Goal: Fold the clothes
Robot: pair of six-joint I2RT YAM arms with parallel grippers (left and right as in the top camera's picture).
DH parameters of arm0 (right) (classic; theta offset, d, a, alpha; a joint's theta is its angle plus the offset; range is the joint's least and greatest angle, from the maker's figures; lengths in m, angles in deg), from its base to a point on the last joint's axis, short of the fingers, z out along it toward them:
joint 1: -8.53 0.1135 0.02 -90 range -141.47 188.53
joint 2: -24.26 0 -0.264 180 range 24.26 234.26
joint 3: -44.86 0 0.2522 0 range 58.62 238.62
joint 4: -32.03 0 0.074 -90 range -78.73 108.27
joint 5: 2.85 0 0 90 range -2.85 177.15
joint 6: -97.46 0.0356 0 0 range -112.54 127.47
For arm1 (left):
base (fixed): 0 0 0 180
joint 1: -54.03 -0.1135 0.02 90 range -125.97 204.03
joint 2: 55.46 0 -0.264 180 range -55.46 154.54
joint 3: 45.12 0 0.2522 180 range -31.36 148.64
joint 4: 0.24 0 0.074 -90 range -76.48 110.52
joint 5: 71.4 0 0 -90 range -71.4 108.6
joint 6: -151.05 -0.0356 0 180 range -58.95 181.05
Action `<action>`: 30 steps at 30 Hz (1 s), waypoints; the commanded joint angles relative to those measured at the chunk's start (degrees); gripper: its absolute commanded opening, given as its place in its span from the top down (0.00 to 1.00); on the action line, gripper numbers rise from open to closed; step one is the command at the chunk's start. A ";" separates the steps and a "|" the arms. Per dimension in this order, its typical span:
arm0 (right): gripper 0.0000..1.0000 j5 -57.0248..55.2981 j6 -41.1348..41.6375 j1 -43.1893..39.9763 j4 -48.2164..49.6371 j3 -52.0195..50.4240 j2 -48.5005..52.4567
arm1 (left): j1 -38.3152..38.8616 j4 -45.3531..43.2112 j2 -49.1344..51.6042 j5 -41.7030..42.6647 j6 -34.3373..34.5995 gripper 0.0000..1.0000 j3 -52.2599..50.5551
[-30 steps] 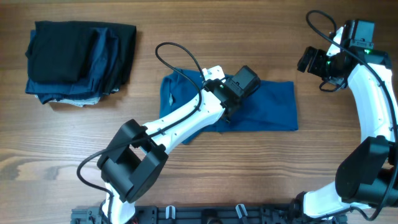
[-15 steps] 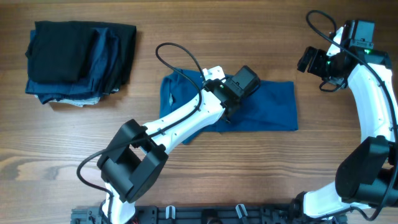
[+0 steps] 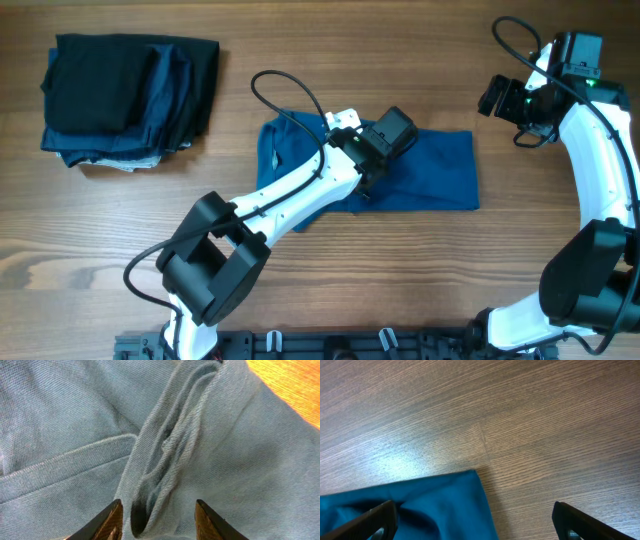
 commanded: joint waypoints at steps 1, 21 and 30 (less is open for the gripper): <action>0.00 -0.98 -0.09 0.04 0.31 0.26 0.46 | -0.07 0.24 -0.02 0.26 -0.02 0.55 -0.94; 0.00 -0.98 -0.11 0.04 0.31 0.26 0.46 | 0.00 0.24 0.07 1.14 0.00 0.63 -0.94; 0.00 -0.98 -0.09 0.04 0.31 0.26 0.46 | 0.00 -0.04 1.07 1.14 0.00 0.62 -0.94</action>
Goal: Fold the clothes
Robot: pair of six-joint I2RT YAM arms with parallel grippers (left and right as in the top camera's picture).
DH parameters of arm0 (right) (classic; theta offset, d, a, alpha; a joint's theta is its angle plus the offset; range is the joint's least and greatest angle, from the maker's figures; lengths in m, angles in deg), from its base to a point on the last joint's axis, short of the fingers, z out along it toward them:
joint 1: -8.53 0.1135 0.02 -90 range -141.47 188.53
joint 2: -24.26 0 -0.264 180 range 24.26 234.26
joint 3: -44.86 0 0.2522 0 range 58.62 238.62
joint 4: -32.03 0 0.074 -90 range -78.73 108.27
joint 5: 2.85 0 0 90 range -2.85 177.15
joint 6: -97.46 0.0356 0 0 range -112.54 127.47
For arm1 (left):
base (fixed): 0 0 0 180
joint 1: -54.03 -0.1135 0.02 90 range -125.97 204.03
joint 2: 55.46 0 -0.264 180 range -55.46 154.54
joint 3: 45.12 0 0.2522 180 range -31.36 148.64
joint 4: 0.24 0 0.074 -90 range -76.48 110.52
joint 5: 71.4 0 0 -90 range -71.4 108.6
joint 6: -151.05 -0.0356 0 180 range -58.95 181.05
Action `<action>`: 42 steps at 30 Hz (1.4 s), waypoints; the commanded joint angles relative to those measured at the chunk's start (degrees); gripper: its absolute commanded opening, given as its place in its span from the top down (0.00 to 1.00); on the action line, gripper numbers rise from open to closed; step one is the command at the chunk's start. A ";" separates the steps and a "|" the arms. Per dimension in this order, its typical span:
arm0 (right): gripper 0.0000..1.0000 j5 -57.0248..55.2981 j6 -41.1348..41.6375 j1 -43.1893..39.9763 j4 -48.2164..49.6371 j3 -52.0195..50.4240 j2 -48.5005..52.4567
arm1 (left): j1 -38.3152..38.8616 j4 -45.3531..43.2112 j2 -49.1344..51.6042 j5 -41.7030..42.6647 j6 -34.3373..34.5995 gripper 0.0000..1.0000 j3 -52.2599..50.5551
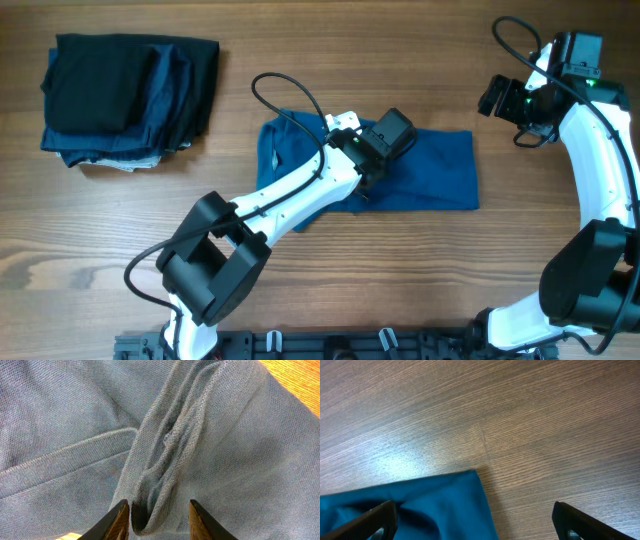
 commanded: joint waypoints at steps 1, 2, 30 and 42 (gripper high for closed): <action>0.00 -0.98 -0.11 0.04 0.31 0.26 0.46 | 0.00 -0.04 1.25 0.09 -0.02 0.61 -0.59; 0.00 -0.98 -0.09 0.04 0.31 0.26 0.46 | 0.00 -0.09 1.33 0.09 -0.02 0.60 -0.59; 0.00 -0.98 -0.09 0.04 0.31 0.26 0.46 | -0.07 -1.25 0.31 -3.82 -1.84 0.96 -0.57; 0.00 -0.98 -0.09 0.04 0.31 0.26 0.46 | 0.28 3.17 -3.89 -1.18 -1.77 0.96 -0.57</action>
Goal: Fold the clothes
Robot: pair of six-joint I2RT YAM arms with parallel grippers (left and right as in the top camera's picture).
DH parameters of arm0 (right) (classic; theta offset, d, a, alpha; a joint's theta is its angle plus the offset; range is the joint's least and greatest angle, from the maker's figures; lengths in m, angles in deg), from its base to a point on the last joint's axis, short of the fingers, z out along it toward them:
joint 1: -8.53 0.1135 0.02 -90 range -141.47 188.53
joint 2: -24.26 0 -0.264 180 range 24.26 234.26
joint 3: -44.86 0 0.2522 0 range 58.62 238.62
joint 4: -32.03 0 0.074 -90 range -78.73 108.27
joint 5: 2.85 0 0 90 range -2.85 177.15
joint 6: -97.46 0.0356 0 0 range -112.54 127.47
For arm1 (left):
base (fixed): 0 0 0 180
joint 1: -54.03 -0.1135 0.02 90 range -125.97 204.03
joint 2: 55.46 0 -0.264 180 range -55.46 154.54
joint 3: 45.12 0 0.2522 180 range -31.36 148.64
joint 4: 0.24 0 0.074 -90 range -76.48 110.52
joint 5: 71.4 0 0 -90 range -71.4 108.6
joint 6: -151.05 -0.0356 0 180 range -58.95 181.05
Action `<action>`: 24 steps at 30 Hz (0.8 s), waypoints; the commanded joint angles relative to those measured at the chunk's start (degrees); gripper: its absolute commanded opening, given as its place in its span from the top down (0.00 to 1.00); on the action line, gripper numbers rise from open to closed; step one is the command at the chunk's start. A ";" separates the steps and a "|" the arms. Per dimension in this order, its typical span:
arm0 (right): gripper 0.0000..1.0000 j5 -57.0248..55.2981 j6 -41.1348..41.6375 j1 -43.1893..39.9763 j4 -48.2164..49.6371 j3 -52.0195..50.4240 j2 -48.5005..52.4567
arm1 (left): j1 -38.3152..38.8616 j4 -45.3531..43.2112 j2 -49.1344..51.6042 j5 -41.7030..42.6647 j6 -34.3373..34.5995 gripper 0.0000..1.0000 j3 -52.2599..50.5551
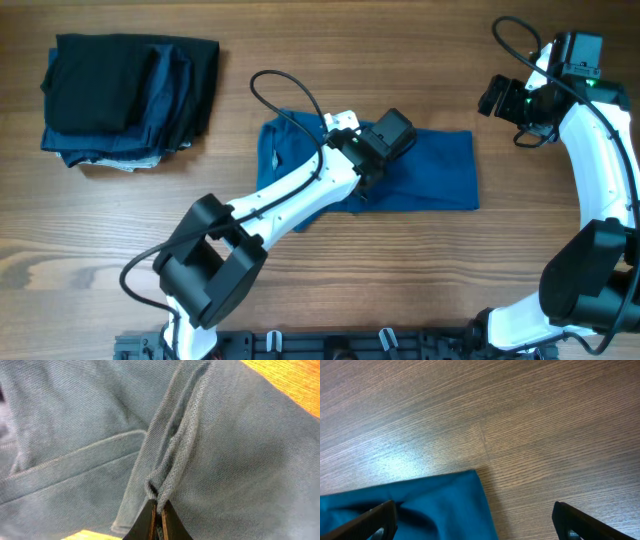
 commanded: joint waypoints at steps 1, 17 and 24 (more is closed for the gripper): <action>0.00 -0.98 -0.09 0.04 0.33 0.26 0.46 | 0.20 2.10 -3.17 0.24 -0.79 0.96 -0.52; 0.00 -0.98 -0.11 0.04 0.33 0.26 0.46 | 0.26 7.69 -3.74 8.13 -0.76 0.96 -0.55; 0.00 -0.98 -0.09 0.04 0.33 0.26 0.46 | 0.31 8.17 -3.65 7.96 -0.74 0.96 -1.84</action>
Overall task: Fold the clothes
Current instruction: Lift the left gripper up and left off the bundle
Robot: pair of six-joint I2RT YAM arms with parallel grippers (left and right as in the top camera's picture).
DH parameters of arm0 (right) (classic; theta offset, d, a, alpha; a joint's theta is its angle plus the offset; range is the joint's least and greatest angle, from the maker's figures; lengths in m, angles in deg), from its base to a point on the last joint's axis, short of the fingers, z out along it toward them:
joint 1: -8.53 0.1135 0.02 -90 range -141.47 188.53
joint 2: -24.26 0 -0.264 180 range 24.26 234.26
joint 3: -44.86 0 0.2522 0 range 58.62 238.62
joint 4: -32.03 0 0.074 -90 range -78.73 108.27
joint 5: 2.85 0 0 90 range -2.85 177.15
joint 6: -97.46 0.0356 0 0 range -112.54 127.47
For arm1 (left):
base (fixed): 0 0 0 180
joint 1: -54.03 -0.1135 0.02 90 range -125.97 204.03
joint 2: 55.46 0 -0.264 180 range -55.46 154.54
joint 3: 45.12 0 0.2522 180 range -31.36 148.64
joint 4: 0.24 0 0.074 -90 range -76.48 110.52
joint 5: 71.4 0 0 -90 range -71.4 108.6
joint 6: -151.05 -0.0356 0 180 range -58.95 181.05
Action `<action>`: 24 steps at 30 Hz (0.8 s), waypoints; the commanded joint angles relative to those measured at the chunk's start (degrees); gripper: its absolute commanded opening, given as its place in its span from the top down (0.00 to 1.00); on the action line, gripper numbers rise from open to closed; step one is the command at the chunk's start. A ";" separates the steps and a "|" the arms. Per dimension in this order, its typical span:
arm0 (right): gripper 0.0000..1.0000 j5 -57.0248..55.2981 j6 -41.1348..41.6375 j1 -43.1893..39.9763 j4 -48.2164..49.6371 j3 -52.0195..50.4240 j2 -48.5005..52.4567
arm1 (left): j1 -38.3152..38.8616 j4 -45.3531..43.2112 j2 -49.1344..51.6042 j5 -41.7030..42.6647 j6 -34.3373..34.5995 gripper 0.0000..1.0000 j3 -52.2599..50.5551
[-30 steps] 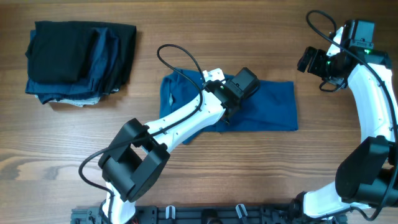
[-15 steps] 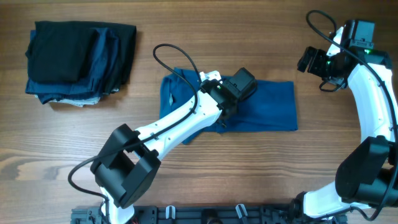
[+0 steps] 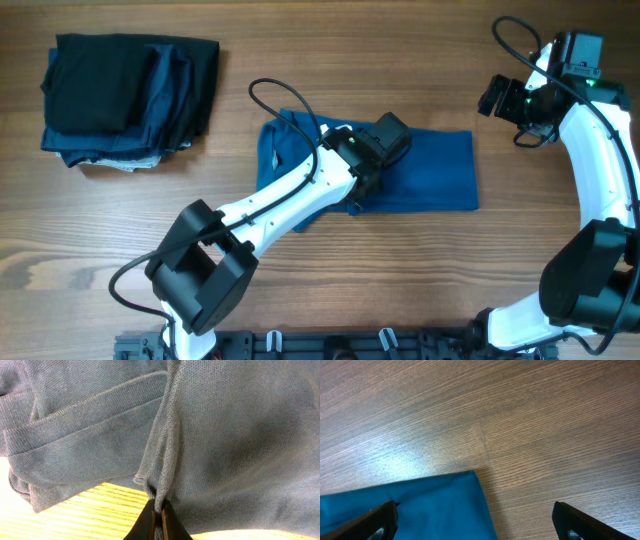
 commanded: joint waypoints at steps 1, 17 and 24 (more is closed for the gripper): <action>0.00 -0.98 -0.09 0.04 0.31 0.26 0.46 | 0.24 -0.17 -1.68 0.26 -0.31 0.96 -2.29; 0.00 -0.98 -0.09 0.04 0.31 0.26 0.46 | -5.29 2.32 -3.72 -0.63 -17.42 0.00 2.29; 0.00 -0.98 -0.11 0.04 0.31 0.26 0.46 | -7.39 -3.96 -6.75 -0.57 -27.50 0.30 7.98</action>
